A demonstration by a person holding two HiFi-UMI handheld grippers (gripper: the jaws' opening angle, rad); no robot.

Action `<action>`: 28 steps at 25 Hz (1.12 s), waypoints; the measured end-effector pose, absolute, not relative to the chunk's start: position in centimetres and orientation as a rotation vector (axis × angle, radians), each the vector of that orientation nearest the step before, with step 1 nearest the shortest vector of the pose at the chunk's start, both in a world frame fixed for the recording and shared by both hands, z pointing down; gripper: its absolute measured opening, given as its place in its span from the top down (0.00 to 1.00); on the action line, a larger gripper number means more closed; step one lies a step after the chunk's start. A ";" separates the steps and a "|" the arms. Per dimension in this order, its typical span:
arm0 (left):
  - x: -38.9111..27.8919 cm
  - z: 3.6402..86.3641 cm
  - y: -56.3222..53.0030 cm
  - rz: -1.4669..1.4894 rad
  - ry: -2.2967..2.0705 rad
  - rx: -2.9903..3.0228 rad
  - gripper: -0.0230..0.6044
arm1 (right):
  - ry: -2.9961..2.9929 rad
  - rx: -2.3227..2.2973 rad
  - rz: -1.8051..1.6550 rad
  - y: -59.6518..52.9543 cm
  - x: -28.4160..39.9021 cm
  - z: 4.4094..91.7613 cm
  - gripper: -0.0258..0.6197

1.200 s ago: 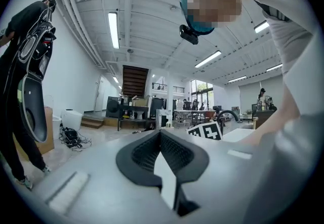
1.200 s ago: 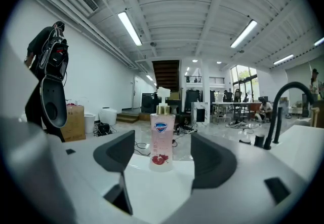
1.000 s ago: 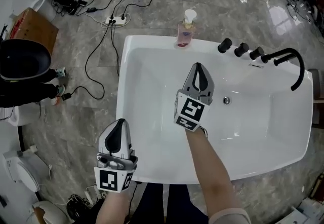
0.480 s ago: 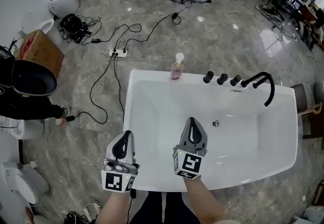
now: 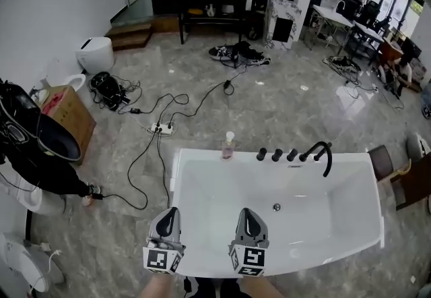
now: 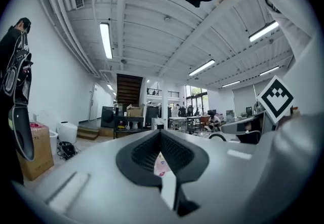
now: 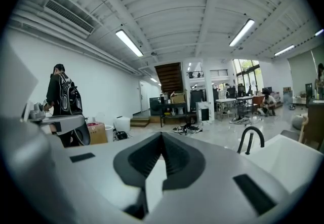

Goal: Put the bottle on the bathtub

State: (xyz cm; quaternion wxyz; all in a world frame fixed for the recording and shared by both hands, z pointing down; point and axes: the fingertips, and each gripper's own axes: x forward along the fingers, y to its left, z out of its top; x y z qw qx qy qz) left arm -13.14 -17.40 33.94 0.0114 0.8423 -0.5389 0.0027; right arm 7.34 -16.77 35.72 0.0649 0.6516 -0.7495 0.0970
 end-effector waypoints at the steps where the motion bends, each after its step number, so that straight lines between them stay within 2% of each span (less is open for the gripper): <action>1: -13.1 33.1 -16.7 0.004 -1.679 2.630 0.95 | -2.269 1.957 0.285 -16.1 7.4 34.6 0.95; 12: -12.9 26.5 -12.2 -0.031 -1.644 2.630 0.95 | -2.389 1.883 0.258 -10.7 7.6 26.8 0.95; 28: -10.9 23.1 -8.5 -0.041 -1.624 2.693 0.95 | -2.456 1.825 0.295 -6.3 7.7 24.1 0.95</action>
